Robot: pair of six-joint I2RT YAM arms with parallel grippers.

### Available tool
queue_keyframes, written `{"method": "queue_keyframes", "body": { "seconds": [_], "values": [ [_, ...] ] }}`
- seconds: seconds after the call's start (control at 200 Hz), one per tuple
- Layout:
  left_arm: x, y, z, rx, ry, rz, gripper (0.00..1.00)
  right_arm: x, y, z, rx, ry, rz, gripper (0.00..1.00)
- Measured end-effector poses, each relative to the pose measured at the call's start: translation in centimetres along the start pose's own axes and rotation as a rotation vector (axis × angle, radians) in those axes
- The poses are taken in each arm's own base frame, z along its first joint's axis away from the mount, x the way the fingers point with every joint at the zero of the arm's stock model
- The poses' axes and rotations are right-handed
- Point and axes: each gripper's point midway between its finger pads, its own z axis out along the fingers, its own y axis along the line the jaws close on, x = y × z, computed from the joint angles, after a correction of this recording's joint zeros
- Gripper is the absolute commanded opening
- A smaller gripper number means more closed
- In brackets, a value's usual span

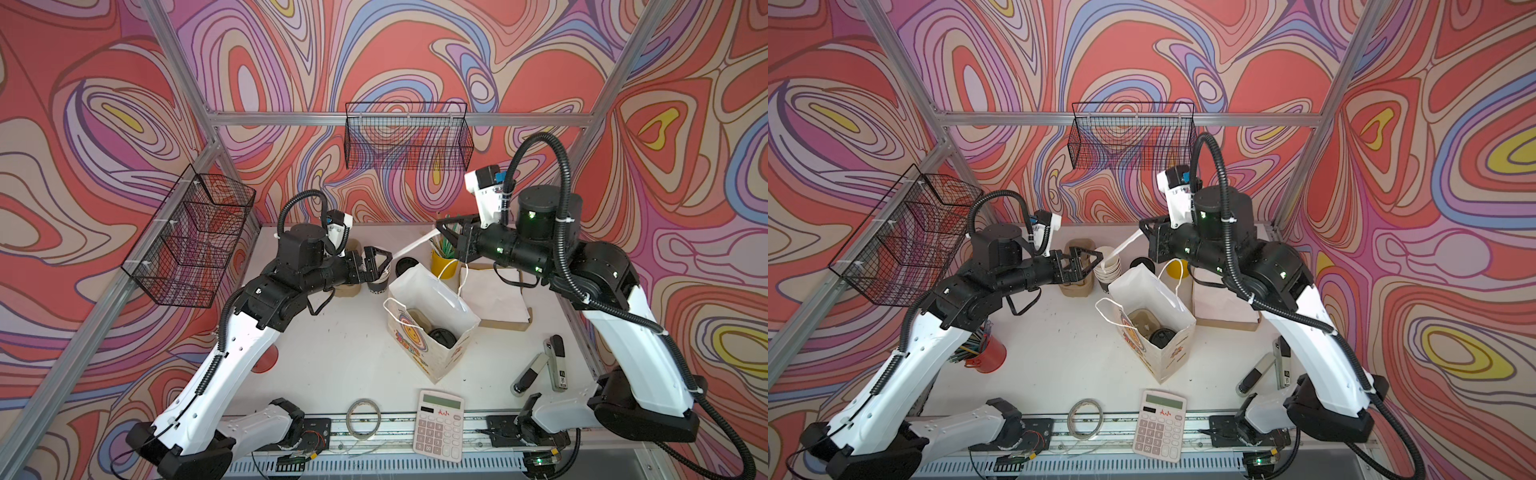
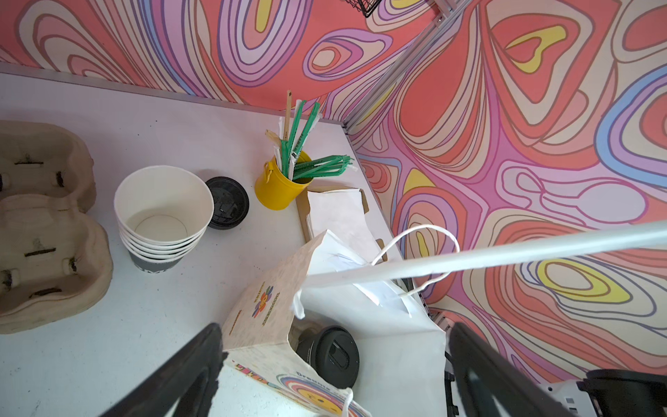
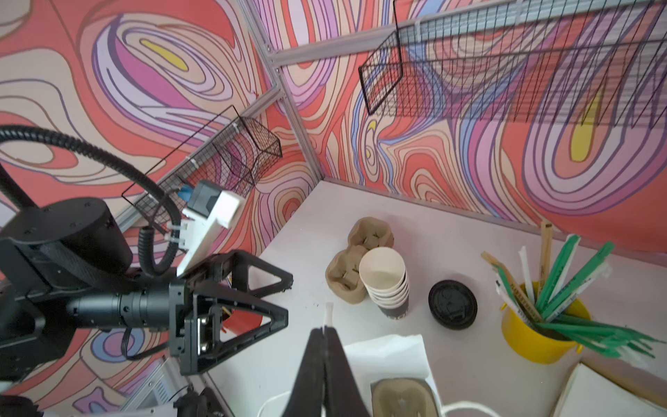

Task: Pack a coffee takeout order
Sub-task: Place the straw in the takeout bag.

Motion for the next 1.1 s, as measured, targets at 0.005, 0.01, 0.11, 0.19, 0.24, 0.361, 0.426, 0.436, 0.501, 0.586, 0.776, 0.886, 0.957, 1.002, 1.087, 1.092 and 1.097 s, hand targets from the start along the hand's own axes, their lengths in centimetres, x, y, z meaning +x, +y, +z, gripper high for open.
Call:
{"method": "queue_keyframes", "body": {
  "seconds": [0.005,0.01,0.11,0.19,0.24,0.361,0.426,0.436,0.501,0.586,0.776,0.886,0.957,1.002,1.087,1.092,1.097],
  "values": [
    [0.0,0.0,0.0,0.000,0.000,0.000,1.00,0.2,0.0,0.0,-0.001,0.004,0.001,0.00],
    [0.0,0.0,0.0,0.000,0.000,-0.001,1.00,0.2,0.0,-0.1,-0.001,0.006,0.001,0.00],
    [0.3,0.0,-0.2,0.004,0.007,-0.009,1.00,1.7,-0.3,-0.7,0.008,0.045,0.017,0.00],
    [0.6,0.0,-0.1,0.007,0.016,-0.019,1.00,2.2,-0.5,-1.5,0.010,0.051,0.031,0.00],
    [0.8,0.1,0.0,0.010,0.024,-0.028,1.00,2.1,-0.4,-2.2,0.003,0.046,0.036,0.00],
    [1.2,0.1,0.2,0.019,0.041,-0.046,1.00,2.2,-0.3,-3.2,-0.008,0.037,0.045,0.00],
    [1.4,0.2,0.4,0.019,0.052,-0.056,1.00,3.4,-0.6,-2.9,-0.007,0.063,0.052,0.00],
    [1.5,0.2,0.5,0.019,0.054,-0.057,1.00,3.7,-0.6,-2.8,-0.008,0.069,0.054,0.00],
    [1.6,0.4,0.8,0.016,0.062,-0.063,1.00,5.6,-1.0,-1.8,-0.004,0.118,0.061,0.00],
    [1.8,0.5,1.1,0.011,0.071,-0.068,1.00,8.4,-1.4,0.2,-0.003,0.196,0.073,0.00],
    [2.2,0.8,1.6,-0.003,0.081,-0.067,1.00,13.0,-2.1,4.3,-0.003,0.315,0.091,0.00],
    [2.3,1.2,1.8,-0.022,0.078,-0.068,1.00,14.5,-2.7,5.2,0.017,0.357,0.091,0.14],
    [2.1,1.5,1.8,-0.035,0.070,-0.065,1.00,15.0,-3.2,5.4,0.039,0.373,0.083,0.25],
    [2.0,1.7,1.8,-0.046,0.063,-0.060,1.00,15.1,-3.5,5.3,0.057,0.374,0.084,0.34],
    [1.9,2.1,1.9,-0.069,0.053,-0.050,1.00,14.8,-4.1,4.8,0.096,0.372,0.065,0.48],
    [1.9,2.1,1.9,-0.070,0.053,-0.049,1.00,14.7,-4.2,4.8,0.101,0.371,0.064,0.49],
    [1.9,2.1,1.9,-0.071,0.053,-0.049,1.00,14.6,-4.2,4.7,0.103,0.369,0.066,0.50]
  ]
}}
